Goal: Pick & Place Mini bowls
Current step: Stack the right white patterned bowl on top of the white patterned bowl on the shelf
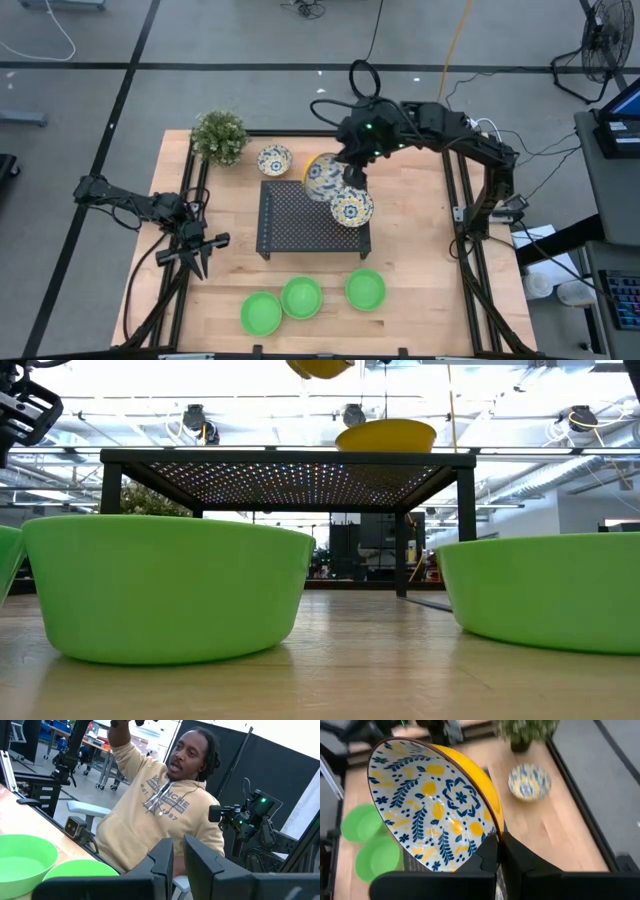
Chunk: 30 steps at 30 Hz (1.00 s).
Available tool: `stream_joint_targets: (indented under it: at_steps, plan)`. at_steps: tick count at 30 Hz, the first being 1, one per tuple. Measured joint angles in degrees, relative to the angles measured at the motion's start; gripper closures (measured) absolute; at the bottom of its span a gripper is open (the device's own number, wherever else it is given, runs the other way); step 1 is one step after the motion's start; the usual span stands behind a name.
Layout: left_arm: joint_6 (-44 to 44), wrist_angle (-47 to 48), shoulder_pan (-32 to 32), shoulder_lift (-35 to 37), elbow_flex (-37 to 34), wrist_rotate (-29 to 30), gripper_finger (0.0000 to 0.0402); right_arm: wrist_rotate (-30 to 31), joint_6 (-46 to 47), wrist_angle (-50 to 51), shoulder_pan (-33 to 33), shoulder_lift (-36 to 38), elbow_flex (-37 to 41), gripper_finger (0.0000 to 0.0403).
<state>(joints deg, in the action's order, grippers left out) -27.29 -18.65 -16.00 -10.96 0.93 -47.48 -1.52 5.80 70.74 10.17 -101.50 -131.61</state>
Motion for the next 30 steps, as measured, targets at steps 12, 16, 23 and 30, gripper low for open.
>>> stream_joint_targets:
  at_steps: [12, 16, 23, 30]
  plan:
    - [0.0, 0.0, 0.0, 0.0, 0.0, 0.0, 0.0355, -1.0, -0.4, 10.5, 0.0, 0.1, 0.1, 0.0403]
    - [0.0, 0.0, 0.0, 0.0, 0.0, 0.0, 0.0355, -4.4, -1.3, 13.8, 0.0, 0.1, 0.1, 0.0403]
    - [0.0, 0.0, 0.0, 0.0, 0.0, 0.0, 0.0355, -11.1, -4.8, 15.7, 0.0, 0.1, 0.1, 0.0403]
    - [0.0, 0.0, 0.0, 0.0, 0.0, 0.0, 0.0355, -10.5, -5.4, 15.9, 0.0, 0.2, 3.0, 0.0403]
